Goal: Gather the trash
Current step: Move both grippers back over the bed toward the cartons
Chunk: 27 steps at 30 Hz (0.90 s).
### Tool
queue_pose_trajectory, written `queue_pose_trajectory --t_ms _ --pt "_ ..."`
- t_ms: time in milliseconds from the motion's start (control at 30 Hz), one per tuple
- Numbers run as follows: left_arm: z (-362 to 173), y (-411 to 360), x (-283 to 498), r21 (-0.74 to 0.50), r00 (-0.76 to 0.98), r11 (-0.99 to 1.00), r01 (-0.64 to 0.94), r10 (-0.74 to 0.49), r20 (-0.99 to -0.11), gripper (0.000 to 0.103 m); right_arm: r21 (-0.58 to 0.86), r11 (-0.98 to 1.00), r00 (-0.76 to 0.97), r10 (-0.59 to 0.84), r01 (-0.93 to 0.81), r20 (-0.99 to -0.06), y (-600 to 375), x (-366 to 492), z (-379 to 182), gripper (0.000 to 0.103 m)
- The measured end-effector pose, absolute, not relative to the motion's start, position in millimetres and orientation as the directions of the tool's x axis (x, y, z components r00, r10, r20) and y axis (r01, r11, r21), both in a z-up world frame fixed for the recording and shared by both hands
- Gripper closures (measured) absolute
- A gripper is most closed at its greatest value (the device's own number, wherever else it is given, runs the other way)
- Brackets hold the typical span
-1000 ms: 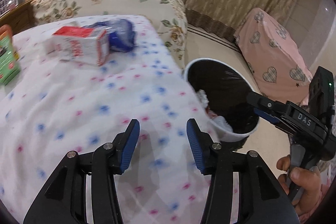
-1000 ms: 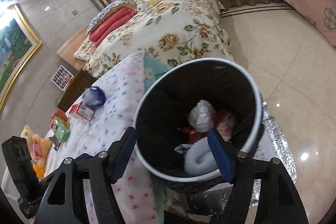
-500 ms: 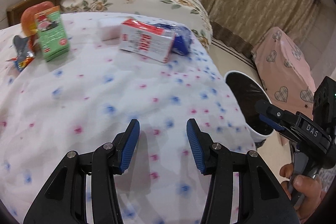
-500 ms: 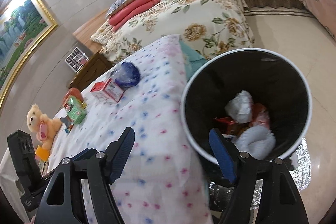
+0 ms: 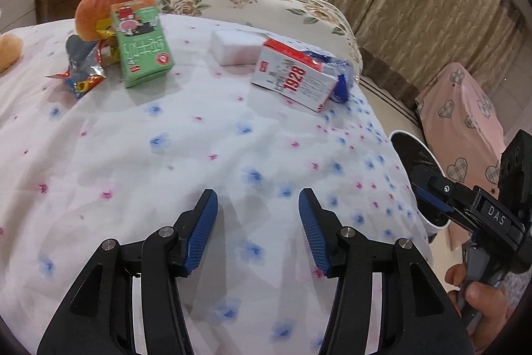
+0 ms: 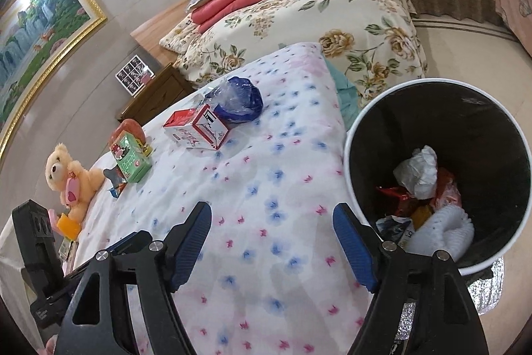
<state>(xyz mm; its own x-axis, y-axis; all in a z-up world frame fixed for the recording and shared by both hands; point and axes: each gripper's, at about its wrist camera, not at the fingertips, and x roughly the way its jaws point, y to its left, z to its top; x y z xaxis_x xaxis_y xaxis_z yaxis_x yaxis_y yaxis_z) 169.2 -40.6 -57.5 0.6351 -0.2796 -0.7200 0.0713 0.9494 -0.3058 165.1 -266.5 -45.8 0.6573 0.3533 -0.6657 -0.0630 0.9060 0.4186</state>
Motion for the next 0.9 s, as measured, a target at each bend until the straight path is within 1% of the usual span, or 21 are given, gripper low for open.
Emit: queue_pose_trajectory --t_ms 200,467,700,900 --pt "-56.1 -23.4 176.3 -0.299 0.647 0.954 0.036 -0.25 -0.72 0.046 0.416 0.906 0.652 0.364 -0.08 -0.665 -257.4 176.0 -44.9 0.026" --pt "-52.4 7.4 195.8 -0.286 0.664 0.958 -0.025 -0.198 -0.721 0.041 0.412 0.898 0.638 0.409 -0.154 -0.653 -230.3 195.5 -41.3 0.026" --pt "-52.7 30.8 224.5 -0.267 0.681 0.962 -0.055 -0.159 -0.715 0.04 0.401 0.894 0.612 0.433 -0.198 -0.662 -208.0 220.3 -45.9 0.026" --pt "-55.7 48.2 255.2 -0.276 0.676 0.959 -0.067 -0.159 -0.719 0.038 0.385 0.893 0.585 0.444 -0.231 -0.679 -193.0 243.1 -50.1 0.026"
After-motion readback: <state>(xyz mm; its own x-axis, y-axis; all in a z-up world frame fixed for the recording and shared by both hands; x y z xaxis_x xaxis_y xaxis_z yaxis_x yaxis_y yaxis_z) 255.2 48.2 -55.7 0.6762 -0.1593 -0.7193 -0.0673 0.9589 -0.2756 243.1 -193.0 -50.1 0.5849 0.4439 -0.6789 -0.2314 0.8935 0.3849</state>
